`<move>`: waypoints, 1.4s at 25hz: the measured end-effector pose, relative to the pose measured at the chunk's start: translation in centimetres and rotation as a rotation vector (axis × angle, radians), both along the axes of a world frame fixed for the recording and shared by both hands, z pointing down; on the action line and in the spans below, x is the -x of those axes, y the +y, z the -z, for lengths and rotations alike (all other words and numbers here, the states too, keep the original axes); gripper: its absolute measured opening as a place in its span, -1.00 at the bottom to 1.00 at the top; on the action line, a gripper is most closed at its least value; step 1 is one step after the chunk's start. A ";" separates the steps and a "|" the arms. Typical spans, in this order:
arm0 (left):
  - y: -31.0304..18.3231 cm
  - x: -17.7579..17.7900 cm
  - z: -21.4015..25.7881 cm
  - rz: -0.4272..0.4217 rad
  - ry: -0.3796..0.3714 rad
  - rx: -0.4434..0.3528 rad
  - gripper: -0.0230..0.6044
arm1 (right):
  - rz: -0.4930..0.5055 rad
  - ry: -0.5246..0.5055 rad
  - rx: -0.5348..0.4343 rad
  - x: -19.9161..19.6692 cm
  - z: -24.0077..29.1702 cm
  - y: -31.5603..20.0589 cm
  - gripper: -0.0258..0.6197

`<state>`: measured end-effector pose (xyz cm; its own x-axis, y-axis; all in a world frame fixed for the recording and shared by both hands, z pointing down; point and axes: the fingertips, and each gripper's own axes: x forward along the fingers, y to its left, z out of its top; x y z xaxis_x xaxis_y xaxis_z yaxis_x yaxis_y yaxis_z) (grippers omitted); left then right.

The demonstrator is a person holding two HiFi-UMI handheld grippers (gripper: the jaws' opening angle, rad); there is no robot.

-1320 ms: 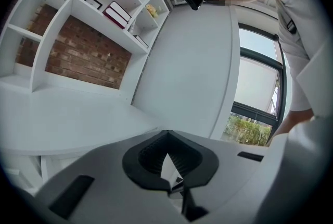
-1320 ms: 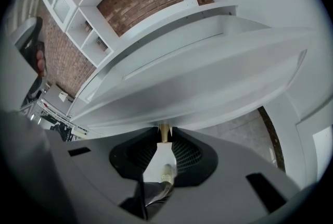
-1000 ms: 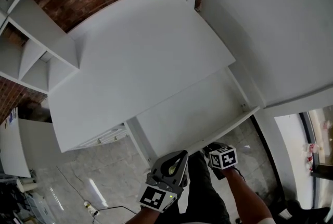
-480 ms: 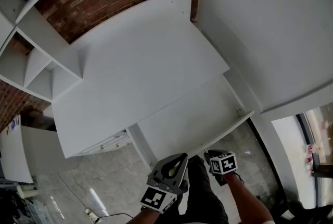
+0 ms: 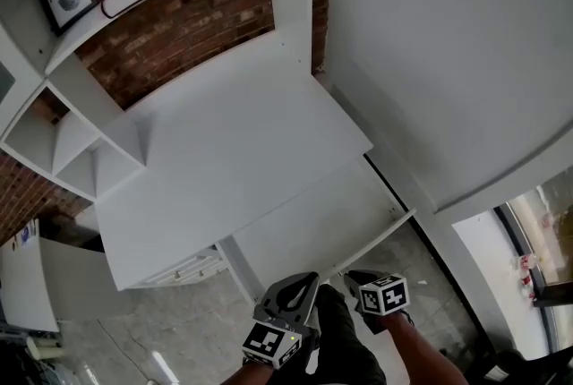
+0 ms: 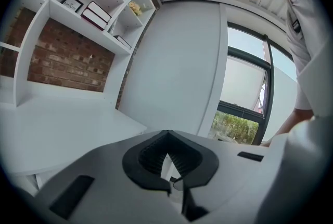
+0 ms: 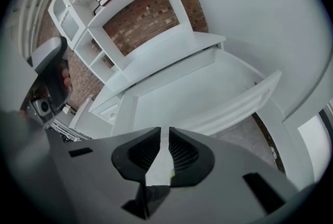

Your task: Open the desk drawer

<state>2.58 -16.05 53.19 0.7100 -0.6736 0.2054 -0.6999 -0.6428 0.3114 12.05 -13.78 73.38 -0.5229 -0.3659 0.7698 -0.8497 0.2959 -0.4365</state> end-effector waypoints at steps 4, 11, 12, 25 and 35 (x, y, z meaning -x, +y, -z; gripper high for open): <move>0.0 -0.5 1.2 -0.003 -0.001 0.026 -0.90 | -0.019 -0.073 -0.066 0.7 4.9 -1.3 -0.77; -0.7 -0.2 4.7 0.030 0.033 0.086 -0.90 | -0.018 -0.190 -0.255 3.3 15.3 -4.7 -0.82; -0.9 0.0 5.5 0.037 0.040 0.083 -0.90 | -0.015 -0.205 -0.289 3.8 16.9 -5.2 -0.82; -2.7 3.0 15.3 0.124 0.043 -0.038 -0.90 | 0.072 -0.267 -0.621 9.0 32.9 -8.3 -0.87; -3.5 5.0 18.5 0.181 0.041 -0.125 -0.90 | 0.121 -0.273 -0.732 11.2 37.4 -9.2 -0.87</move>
<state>-2.40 -19.56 34.67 0.5814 -0.8091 0.0856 -0.7957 -0.5434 0.2676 0.83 -23.01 36.02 -0.7274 -0.6583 0.1936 -0.6838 0.6722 -0.2837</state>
